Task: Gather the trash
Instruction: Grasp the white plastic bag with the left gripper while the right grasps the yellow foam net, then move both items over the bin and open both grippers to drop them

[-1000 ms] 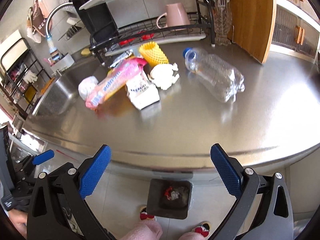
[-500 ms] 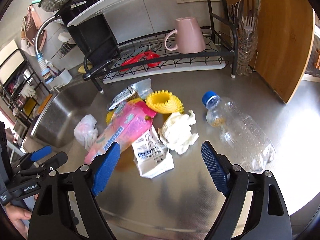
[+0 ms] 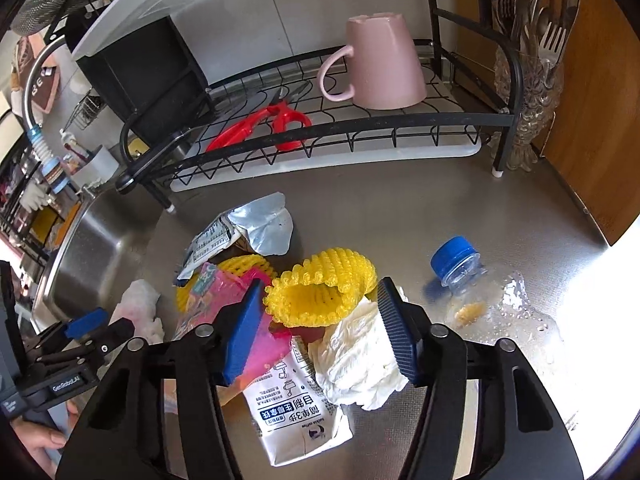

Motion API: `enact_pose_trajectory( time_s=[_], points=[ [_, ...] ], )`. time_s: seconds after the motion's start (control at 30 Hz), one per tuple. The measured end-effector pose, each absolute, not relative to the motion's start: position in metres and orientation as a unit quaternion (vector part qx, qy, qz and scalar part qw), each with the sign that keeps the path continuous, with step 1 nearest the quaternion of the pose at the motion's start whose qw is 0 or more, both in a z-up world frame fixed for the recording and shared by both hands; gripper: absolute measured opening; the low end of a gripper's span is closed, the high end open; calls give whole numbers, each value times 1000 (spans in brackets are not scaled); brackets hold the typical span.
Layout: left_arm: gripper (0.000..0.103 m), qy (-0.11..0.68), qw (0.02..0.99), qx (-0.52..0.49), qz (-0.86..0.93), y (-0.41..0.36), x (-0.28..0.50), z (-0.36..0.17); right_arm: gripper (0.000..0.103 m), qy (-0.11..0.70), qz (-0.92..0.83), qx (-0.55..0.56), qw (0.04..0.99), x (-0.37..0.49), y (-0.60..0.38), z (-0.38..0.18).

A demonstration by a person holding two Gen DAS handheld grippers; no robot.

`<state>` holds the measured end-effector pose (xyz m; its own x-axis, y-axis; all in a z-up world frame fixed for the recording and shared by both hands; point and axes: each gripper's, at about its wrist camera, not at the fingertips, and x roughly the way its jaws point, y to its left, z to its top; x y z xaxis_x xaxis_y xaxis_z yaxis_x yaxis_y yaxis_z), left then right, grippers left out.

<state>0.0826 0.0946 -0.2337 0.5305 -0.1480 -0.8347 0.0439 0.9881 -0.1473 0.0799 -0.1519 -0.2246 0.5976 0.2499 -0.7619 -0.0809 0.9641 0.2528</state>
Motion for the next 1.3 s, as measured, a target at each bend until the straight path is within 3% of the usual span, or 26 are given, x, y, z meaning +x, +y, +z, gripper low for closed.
enact_pose_trajectory(
  time_s=[0.13,0.33,0.8,1.3],
  points=[
    [39,484,870,-62,-68,94,85,-238,37,440,100,87,888,84,-147,-225],
    [34,471,879,-45,-63,86,78,-229,16,433,106,75,892,80,-148,-219],
    [34,425,902,-23,-72,56,16,-177,14,380,126,82,913,21,-162,-176],
    [34,435,894,3,-109,8,-113,-183,14,399,159,84,899,-125,-179,-183]
  ],
)
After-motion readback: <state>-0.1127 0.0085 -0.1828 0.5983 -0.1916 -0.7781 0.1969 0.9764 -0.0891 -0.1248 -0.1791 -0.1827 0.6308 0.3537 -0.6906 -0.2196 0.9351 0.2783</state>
